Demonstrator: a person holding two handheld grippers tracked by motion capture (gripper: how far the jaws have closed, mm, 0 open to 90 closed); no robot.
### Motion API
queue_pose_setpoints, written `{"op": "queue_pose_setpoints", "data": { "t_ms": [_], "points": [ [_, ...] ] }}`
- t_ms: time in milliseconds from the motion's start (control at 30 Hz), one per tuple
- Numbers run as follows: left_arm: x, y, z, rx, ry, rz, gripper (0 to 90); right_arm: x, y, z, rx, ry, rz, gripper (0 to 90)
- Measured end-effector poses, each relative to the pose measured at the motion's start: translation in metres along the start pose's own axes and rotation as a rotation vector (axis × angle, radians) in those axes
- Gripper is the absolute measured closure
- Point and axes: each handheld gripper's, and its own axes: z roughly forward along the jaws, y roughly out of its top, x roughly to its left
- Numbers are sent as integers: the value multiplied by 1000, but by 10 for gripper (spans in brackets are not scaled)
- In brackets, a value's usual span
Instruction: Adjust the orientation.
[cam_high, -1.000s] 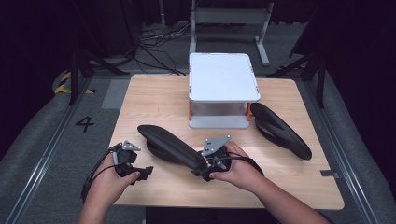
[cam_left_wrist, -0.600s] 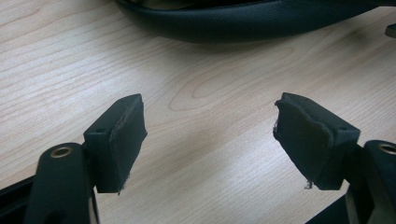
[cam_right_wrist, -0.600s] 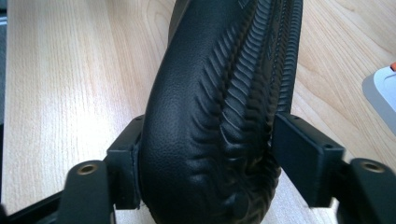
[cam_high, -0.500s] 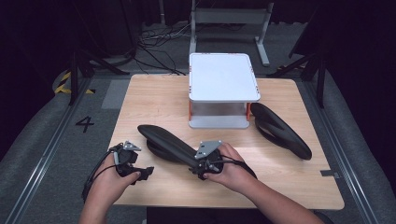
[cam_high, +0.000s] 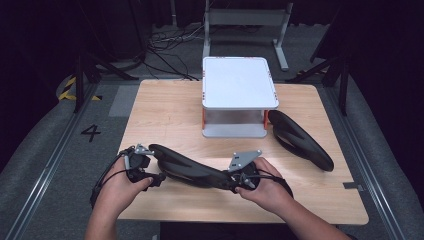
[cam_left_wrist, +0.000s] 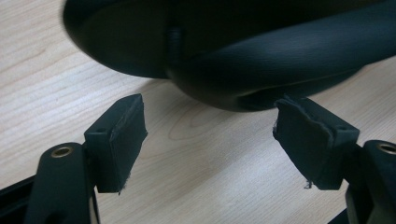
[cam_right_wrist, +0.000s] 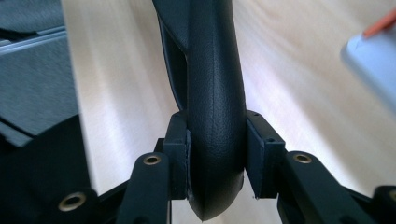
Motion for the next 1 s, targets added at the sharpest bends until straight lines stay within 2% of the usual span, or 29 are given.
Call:
{"op": "queue_pose_setpoints", "data": {
  "t_ms": [67,167,233,300,333,400,467,533,633,700,767,900,933,1000],
  "points": [
    [-5,7,-1,-22,-28,21,253,0,-7,-8,14,27,74,662],
    [-10,15,2,-42,-65,44,252,-8,-19,-18,29,7,140,671],
    [-10,18,5,-29,-63,59,252,-19,-29,-22,45,-18,194,683],
    [-10,19,9,-20,-76,52,252,-27,-38,-23,73,-37,240,688],
    [-10,19,9,-20,-76,52,253,-27,-38,-23,73,-37,240,688],
    [-9,19,12,-9,-80,62,254,-39,-47,-23,69,-30,307,683],
    [-9,19,13,-7,-85,57,254,-46,-52,-23,75,-21,336,676],
    [-9,19,14,-7,-87,58,254,-51,-56,-20,81,-34,362,665],
    [-9,18,15,-2,-88,64,254,-57,-60,-16,83,-52,386,645],
    [-9,18,16,3,-89,66,256,-62,-63,-13,80,-66,385,625],
    [-10,17,17,8,-91,56,256,-65,-66,-10,68,-110,362,593],
    [-10,17,18,5,-95,58,256,-69,-71,-3,97,-160,335,565],
    [-10,17,18,4,-93,58,256,-70,-73,-1,103,-185,323,511],
    [-10,17,18,5,-93,59,256,-72,-74,-1,83,-199,326,485]
  ]
}}
